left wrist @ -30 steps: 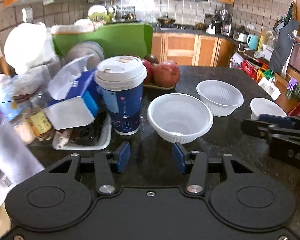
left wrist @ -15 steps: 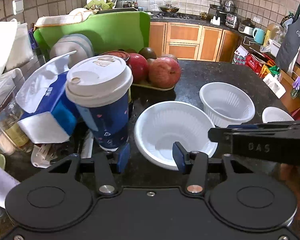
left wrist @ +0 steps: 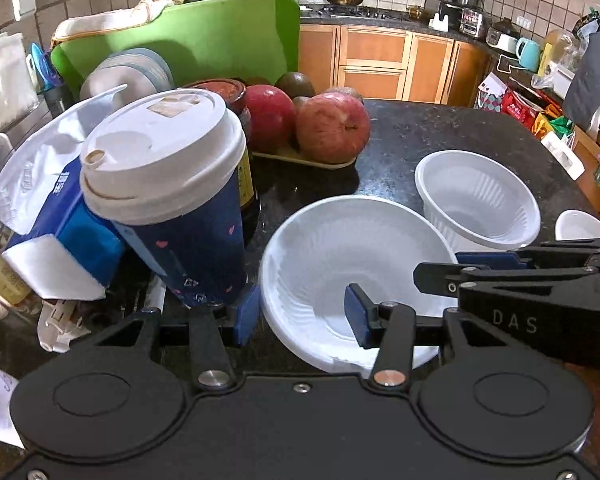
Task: Organize plates and bowls
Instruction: 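Close both grippers on the white bowl rim, then lift the white bowl with both grippers and carry it toward another white bowl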
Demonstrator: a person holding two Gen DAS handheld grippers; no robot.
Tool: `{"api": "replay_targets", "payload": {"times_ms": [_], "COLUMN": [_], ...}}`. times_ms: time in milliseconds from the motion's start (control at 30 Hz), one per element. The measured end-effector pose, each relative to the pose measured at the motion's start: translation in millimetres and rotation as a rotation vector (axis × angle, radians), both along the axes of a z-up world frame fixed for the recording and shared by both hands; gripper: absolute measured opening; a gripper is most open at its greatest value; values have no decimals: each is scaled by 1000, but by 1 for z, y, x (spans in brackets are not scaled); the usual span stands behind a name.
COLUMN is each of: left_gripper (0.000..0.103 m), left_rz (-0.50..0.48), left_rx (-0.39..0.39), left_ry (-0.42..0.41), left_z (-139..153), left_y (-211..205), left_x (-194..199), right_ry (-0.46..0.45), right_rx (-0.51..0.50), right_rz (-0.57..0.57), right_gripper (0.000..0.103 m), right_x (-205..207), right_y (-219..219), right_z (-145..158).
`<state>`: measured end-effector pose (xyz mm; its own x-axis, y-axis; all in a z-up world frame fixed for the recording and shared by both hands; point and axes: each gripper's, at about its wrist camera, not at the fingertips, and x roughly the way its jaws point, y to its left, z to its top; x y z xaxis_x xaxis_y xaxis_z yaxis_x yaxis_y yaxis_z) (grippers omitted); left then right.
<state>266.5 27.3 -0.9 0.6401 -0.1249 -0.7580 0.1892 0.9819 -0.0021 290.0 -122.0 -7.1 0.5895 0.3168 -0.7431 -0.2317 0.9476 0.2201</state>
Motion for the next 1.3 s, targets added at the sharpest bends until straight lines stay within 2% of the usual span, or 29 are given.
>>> {"api": "replay_targets", "payload": {"times_ms": [100, 167, 233, 300, 367, 567, 767, 967, 1300], "left_gripper": [53, 49, 41, 27, 19, 19, 19, 19, 19], "left_rz": [-3, -3, 0, 6, 11, -10, -46, -95, -189], "left_rx": [12, 23, 41, 54, 48, 16, 11, -15, 21], "left_ry": [23, 24, 12, 8, 15, 45, 62, 112, 145], "left_z": [-3, -5, -6, -6, -6, -3, 3, 12, 22], "left_y": [-2, -3, -3, -2, 0, 6, 11, 22, 27], "left_x": [6, 7, 6, 6, 8, 6, -15, -47, -106], "right_ry": [11, 13, 4, -5, -13, -8, 7, 33, 102], "right_rx": [2, -11, -27, -39, -48, -52, -59, -67, -23], "right_rz": [-3, -4, -4, -3, -6, -8, 8, 34, 51], "right_gripper": [22, 19, 19, 19, 19, 19, 19, 19, 19], "right_x": [6, 7, 6, 5, 4, -2, -21, -64, -138], "right_y": [1, 2, 3, 3, 4, 2, 1, 2, -2], "right_z": [-4, -6, -8, -8, -7, -6, -2, 1, 11]}}
